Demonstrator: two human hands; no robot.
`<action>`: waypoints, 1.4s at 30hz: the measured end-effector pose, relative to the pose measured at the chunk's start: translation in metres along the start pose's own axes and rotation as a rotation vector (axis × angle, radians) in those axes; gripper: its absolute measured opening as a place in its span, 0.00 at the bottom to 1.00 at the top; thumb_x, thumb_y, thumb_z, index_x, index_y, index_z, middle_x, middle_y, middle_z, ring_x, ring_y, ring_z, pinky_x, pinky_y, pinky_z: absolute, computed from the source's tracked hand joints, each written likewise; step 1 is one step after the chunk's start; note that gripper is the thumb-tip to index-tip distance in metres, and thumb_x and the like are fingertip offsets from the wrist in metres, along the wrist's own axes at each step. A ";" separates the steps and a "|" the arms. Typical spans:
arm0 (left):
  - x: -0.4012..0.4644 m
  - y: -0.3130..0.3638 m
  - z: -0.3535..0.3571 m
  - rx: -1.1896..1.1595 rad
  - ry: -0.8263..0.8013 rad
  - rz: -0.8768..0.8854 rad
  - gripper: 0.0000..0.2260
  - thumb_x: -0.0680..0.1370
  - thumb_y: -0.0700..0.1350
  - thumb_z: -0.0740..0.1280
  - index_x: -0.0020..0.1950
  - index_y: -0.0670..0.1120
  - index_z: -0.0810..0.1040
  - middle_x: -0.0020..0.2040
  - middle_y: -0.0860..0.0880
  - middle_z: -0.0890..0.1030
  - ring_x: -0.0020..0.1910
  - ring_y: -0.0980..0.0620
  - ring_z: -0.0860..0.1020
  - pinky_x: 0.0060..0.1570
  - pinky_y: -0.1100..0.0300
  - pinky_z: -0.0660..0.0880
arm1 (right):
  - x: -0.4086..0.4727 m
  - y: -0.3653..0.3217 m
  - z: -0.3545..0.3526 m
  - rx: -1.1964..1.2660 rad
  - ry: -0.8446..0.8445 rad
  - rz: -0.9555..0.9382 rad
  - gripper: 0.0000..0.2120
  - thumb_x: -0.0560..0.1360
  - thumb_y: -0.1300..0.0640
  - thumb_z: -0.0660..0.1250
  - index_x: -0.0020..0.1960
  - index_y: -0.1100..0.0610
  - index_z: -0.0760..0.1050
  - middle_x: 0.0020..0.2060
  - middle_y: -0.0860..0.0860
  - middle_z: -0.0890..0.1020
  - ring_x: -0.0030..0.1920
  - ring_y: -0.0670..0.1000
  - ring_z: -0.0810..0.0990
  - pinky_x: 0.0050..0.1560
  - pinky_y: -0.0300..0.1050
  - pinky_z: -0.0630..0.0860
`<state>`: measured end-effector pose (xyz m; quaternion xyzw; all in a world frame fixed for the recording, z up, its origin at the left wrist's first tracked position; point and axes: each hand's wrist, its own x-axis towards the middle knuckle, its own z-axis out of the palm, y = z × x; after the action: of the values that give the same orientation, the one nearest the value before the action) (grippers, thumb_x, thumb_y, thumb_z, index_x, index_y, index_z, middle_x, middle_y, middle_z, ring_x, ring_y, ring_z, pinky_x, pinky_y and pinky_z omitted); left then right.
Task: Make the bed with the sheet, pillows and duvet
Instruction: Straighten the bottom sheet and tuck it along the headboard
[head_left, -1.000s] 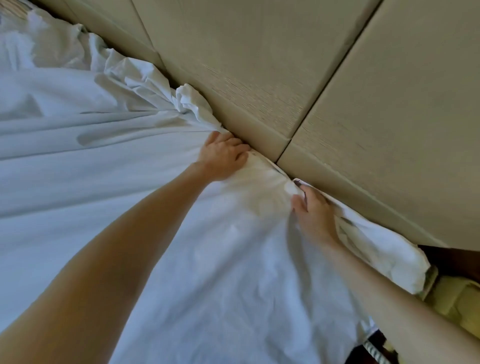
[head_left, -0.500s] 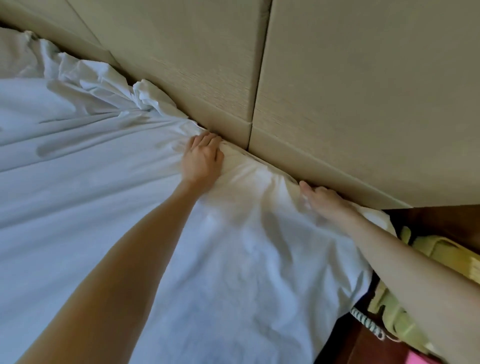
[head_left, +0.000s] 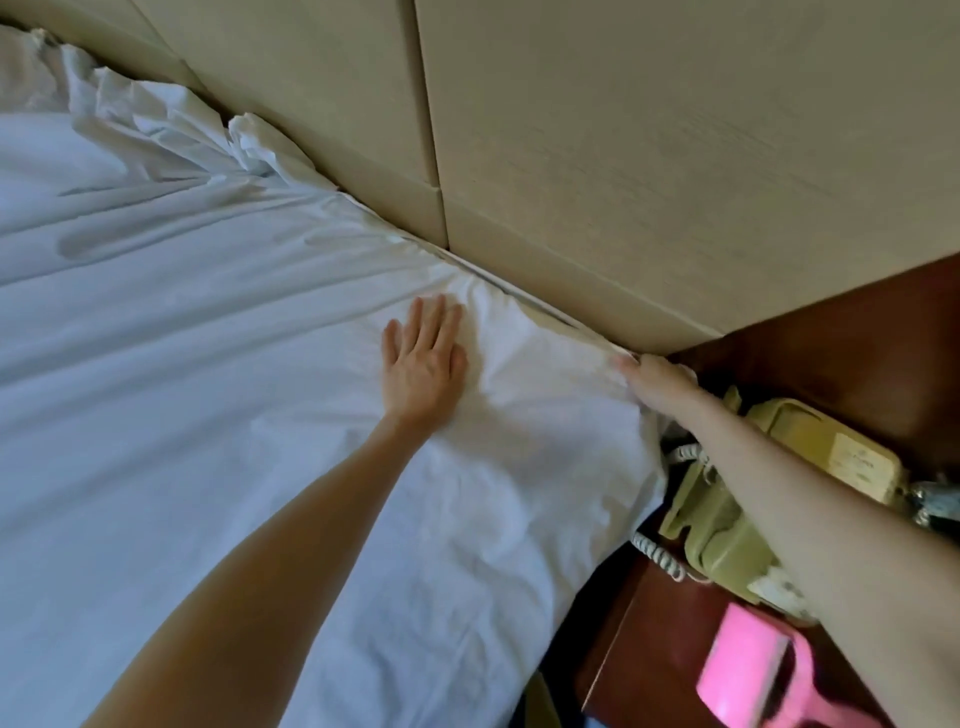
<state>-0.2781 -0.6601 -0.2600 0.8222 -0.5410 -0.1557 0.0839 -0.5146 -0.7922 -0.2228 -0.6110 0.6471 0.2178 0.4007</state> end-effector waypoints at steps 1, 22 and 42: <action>-0.006 0.002 0.000 -0.049 -0.001 0.002 0.27 0.77 0.51 0.46 0.75 0.48 0.64 0.77 0.49 0.61 0.77 0.47 0.55 0.73 0.46 0.49 | -0.005 -0.003 -0.003 -0.027 0.043 -0.039 0.21 0.82 0.49 0.53 0.64 0.64 0.71 0.62 0.63 0.74 0.62 0.61 0.72 0.51 0.45 0.65; -0.200 0.050 -0.005 -0.663 0.309 -0.433 0.13 0.78 0.32 0.58 0.53 0.43 0.79 0.51 0.52 0.77 0.48 0.52 0.78 0.44 0.65 0.71 | -0.055 0.071 0.032 -0.844 0.228 -0.577 0.15 0.75 0.67 0.57 0.58 0.55 0.74 0.52 0.56 0.80 0.56 0.58 0.75 0.58 0.52 0.68; -0.291 0.043 -0.051 -0.966 0.569 -0.923 0.14 0.77 0.33 0.54 0.51 0.44 0.78 0.46 0.49 0.81 0.47 0.51 0.79 0.45 0.69 0.73 | -0.105 0.034 0.107 0.768 0.132 0.005 0.14 0.73 0.64 0.58 0.57 0.62 0.75 0.45 0.54 0.76 0.37 0.52 0.73 0.37 0.45 0.70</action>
<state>-0.4045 -0.4124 -0.1505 0.8467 0.0330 -0.1769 0.5008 -0.5278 -0.6393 -0.2098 -0.4277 0.7073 -0.0790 0.5572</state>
